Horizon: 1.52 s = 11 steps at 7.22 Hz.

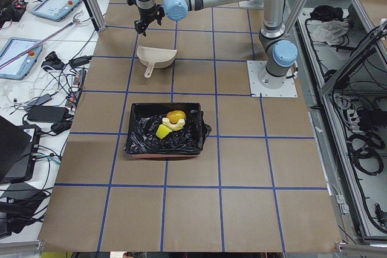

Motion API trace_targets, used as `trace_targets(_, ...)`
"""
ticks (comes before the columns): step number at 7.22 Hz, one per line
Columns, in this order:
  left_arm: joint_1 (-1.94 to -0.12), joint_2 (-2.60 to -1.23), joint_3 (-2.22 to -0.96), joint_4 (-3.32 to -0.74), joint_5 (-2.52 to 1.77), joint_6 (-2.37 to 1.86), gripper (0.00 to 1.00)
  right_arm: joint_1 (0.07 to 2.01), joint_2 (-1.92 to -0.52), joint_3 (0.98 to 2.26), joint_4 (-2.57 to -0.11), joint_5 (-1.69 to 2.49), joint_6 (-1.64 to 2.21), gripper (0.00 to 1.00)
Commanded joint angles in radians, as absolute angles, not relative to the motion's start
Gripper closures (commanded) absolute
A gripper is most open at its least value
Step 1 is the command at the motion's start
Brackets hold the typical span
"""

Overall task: Sweep and dump trash into bin
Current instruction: 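Open the left gripper and raise it off the dustpan handle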

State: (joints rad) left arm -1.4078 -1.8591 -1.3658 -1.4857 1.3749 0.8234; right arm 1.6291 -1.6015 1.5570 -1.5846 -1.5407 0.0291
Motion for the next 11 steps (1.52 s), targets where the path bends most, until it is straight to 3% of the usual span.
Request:
trace_targets(1, -1.460, -1.812, -1.365, -1.485, 1.396, 0.454, 0.00, 1.629, -1.601, 1.557, -1.585, -1.540, 0.029, 0.00)
trace_targets(4, -1.522, -1.709, -1.371, -1.503, 1.485, 0.156, 0.00, 1.629, -1.601, 1.557, -1.585, -1.539, 0.029, 0.00)
trace_targets(6, -1.569, -1.649, -1.440, -1.519, 1.485, 0.097, 0.00, 1.629, -1.601, 1.557, -1.585, -1.539, 0.029, 0.00)
trace_targets(11, -1.582, -1.640, -1.453, -1.509, 1.564, 0.064, 0.00, 1.629, -1.601, 1.557, -1.585, -1.543, 0.029, 0.00)
